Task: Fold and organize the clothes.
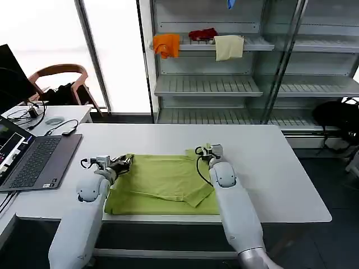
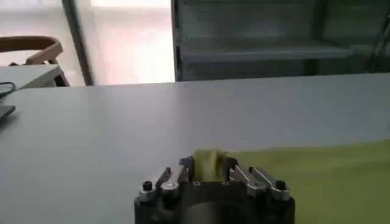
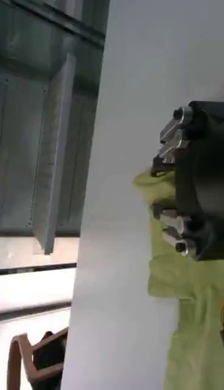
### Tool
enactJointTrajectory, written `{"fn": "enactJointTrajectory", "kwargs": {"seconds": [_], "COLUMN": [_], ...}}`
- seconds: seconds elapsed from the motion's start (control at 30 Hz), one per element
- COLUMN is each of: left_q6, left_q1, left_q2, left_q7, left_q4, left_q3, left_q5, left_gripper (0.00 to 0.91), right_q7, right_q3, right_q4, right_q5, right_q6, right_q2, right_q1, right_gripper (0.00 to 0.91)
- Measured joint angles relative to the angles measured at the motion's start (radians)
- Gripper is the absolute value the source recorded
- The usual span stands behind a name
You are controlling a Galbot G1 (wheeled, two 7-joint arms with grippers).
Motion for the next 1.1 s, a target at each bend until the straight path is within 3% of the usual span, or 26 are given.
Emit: {"fn": "enactJointTrajectory", "kwargs": {"seconds": [0.43, 0.73, 1.1], "left_q6": [0.002, 0.001, -0.001], "left_q1": [0.015, 0.086, 0.263], "left_q2": [0.001, 0.029, 0.052], "left_q7": [-0.018, -0.019, 0.006], "left_q4": [-0.045, -0.169, -0.367], "left_q3": [-0.017, -0.055, -0.106], "left_q5": [-0.042, -0.118, -0.185], "left_gripper": [0.0, 0.0, 0.0], "right_q7": [0.031, 0.069, 0.063], "right_q3": [-0.013, -0.034, -0.021], "right_q4": [0.128, 0.339, 0.629], "right_q5": [0.078, 0.176, 0.214], "right_q6": [-0.009, -0.01, -0.008], "right_q2": [-0.018, -0.06, -0.114], "right_q1": [-0.062, -0.177, -0.42], "right_gripper": [0.0, 0.0, 0.0]}}
